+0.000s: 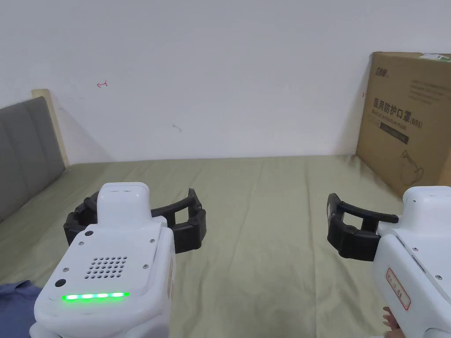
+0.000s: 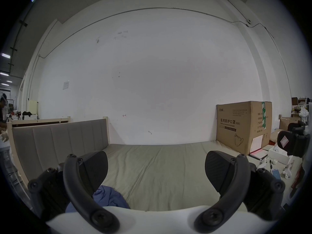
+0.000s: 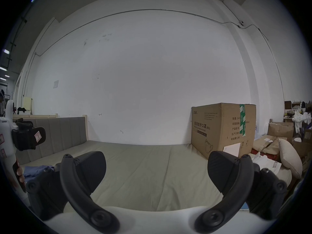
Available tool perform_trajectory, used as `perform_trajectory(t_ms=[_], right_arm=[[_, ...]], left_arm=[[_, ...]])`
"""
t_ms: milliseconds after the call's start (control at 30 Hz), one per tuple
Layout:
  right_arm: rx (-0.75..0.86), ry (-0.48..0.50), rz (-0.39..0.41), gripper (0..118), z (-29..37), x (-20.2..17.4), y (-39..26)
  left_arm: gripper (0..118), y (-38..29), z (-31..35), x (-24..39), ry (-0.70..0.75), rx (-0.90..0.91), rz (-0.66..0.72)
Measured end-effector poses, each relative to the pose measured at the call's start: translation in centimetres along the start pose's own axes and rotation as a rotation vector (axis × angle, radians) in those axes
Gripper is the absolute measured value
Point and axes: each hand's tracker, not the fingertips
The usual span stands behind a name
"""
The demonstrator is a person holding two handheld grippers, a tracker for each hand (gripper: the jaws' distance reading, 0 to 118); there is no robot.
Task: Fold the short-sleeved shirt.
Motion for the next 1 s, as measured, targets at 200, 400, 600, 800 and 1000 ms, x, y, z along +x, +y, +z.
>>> perform_trajectory(t_ms=[200,400,600,800,1000], right_arm=[[0.019,-0.008,0.013,118,0.3,-0.1,0.2],[0.026,-0.006,0.013,118,0.4,-0.2,0.4],[0.033,-0.009,-0.001,118,0.4,-0.3,0.4],[0.039,0.005,0.011,100,0.8,-0.6,0.5],[0.01,0.016,-0.022,0,0.6,-0.1,0.3]], left_arm=[[114,0.2,0.1,0.2,-0.009,0.008,-0.007],[110,0.6,0.0,0.1,-0.051,0.0,0.023],[110,0.5,-0.1,0.4,-0.047,-0.012,0.008],[38,0.2,0.2,0.6,-0.003,0.005,-0.029],[1,0.0,-0.4,-0.4,0.005,-0.07,0.041]])
